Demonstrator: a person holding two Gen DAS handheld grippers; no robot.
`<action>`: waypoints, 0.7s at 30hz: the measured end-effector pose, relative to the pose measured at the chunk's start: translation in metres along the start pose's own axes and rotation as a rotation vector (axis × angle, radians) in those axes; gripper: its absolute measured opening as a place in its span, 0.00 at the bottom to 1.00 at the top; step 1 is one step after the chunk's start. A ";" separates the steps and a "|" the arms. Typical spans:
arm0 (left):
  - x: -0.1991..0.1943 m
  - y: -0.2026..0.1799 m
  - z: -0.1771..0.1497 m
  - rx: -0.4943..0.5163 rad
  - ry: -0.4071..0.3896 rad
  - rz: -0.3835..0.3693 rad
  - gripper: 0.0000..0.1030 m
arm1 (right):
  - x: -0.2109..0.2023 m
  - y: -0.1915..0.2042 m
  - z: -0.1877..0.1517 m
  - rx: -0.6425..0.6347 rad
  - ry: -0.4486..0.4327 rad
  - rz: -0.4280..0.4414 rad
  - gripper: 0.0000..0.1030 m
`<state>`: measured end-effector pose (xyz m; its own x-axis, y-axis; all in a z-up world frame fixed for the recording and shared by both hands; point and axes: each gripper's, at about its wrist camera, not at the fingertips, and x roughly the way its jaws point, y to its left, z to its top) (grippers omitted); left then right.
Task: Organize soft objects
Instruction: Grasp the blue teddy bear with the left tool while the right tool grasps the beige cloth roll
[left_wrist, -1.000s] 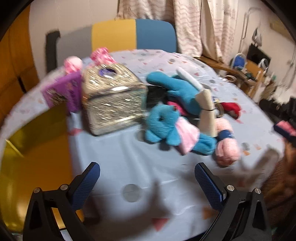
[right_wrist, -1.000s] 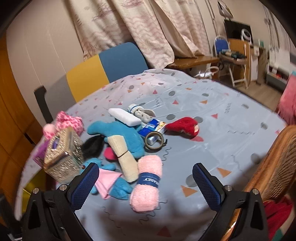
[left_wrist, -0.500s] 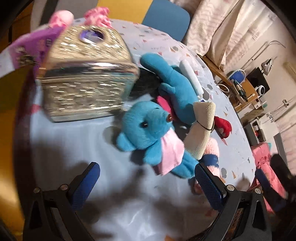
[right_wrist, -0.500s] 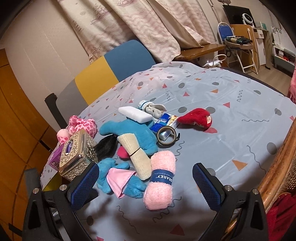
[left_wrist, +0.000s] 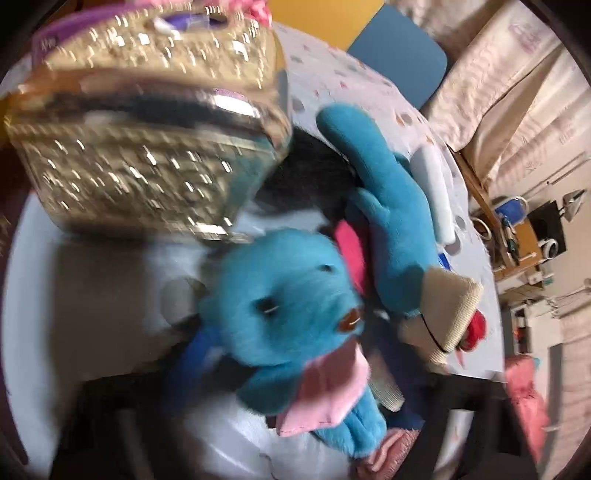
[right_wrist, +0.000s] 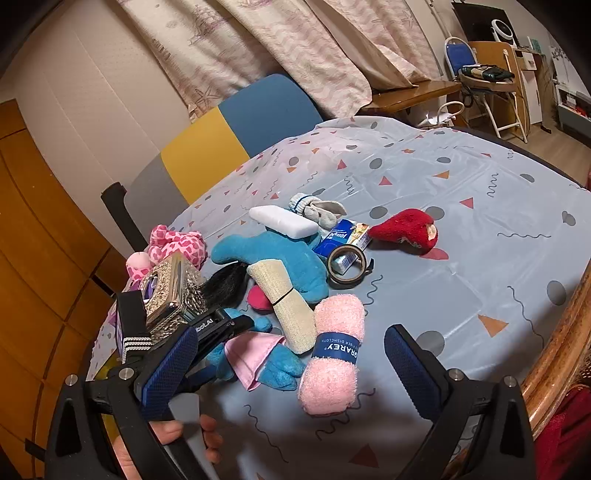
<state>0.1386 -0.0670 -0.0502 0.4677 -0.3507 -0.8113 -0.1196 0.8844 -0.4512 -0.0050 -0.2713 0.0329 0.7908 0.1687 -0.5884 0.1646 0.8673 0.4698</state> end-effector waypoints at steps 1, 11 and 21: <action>0.000 0.000 0.001 0.023 -0.003 0.013 0.54 | 0.000 0.000 0.000 0.001 0.002 0.002 1.00; -0.035 0.011 -0.012 0.288 0.003 -0.060 0.49 | 0.007 0.003 0.001 -0.018 0.046 -0.042 1.00; -0.105 0.030 -0.019 0.424 -0.091 -0.106 0.49 | 0.053 0.024 0.015 -0.097 0.197 -0.108 0.74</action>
<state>0.0693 -0.0100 0.0146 0.5351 -0.4348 -0.7243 0.2941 0.8996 -0.3228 0.0493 -0.2487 0.0226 0.6398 0.1519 -0.7534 0.1774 0.9246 0.3371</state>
